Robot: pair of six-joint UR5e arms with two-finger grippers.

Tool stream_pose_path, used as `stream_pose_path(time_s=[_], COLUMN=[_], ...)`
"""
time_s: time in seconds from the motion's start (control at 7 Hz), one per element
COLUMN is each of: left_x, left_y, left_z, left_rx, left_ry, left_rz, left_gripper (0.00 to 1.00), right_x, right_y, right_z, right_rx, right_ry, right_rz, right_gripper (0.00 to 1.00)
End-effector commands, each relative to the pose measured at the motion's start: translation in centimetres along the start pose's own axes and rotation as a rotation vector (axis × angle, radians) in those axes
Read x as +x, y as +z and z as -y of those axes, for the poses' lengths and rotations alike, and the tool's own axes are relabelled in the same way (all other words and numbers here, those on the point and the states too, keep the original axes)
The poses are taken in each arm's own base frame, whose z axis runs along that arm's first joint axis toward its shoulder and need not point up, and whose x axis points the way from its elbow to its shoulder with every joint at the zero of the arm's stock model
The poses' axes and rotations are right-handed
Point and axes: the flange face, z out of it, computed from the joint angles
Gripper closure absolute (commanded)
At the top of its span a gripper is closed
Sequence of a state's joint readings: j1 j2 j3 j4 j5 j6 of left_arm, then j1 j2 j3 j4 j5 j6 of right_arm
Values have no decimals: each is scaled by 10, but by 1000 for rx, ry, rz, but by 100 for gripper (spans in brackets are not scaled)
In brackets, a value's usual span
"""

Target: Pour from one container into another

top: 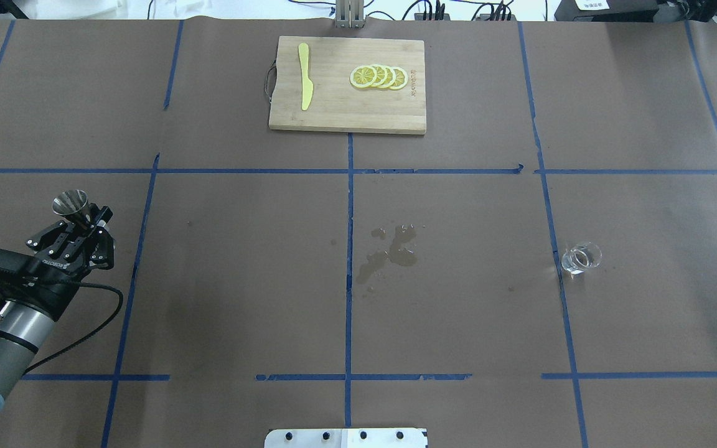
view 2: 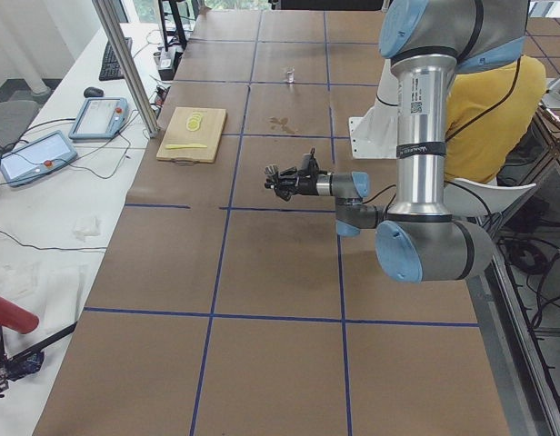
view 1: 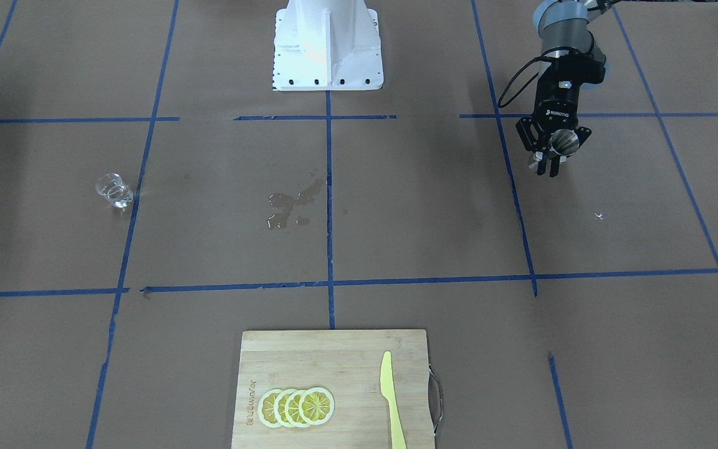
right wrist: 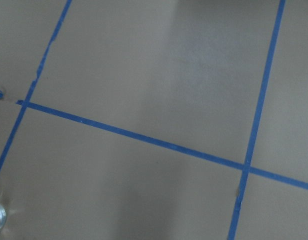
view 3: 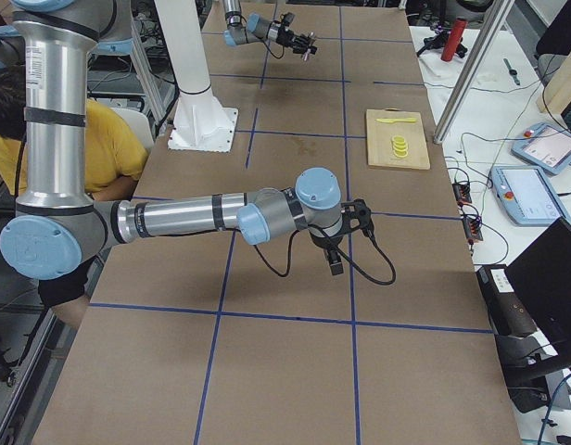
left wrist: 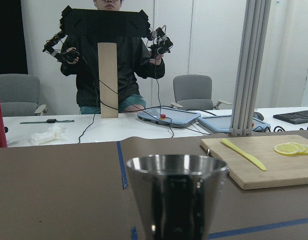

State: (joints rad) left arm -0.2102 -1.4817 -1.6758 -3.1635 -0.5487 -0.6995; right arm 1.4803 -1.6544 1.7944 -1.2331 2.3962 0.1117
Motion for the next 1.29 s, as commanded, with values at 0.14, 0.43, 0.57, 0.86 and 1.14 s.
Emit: stream_pose_path(time_s=[0.14,0.43,0.57,0.86,1.14], left_x=[-5,43,67,109,125], left_y=[-9,9,16,28,32], left_z=[-12,-2,8,24,31], left_rx=[46,91,121,161,174], left_ry=[-63,-71,-41,-6,-17], left_rz=[-142,-174,-186,-214,-225], left_gripper=[100,100,100,100,100], right_x=[-27,-59,-85,-111,-128], right_y=[-9,6,23,36,52], right_z=[13,19,24,24,15], right_rx=[150,236,308,360,333], right_ry=[-67,-96,-96,-81,-79], right_rz=[31,23,8,39,82], right_gripper=[0,0,0,0,0])
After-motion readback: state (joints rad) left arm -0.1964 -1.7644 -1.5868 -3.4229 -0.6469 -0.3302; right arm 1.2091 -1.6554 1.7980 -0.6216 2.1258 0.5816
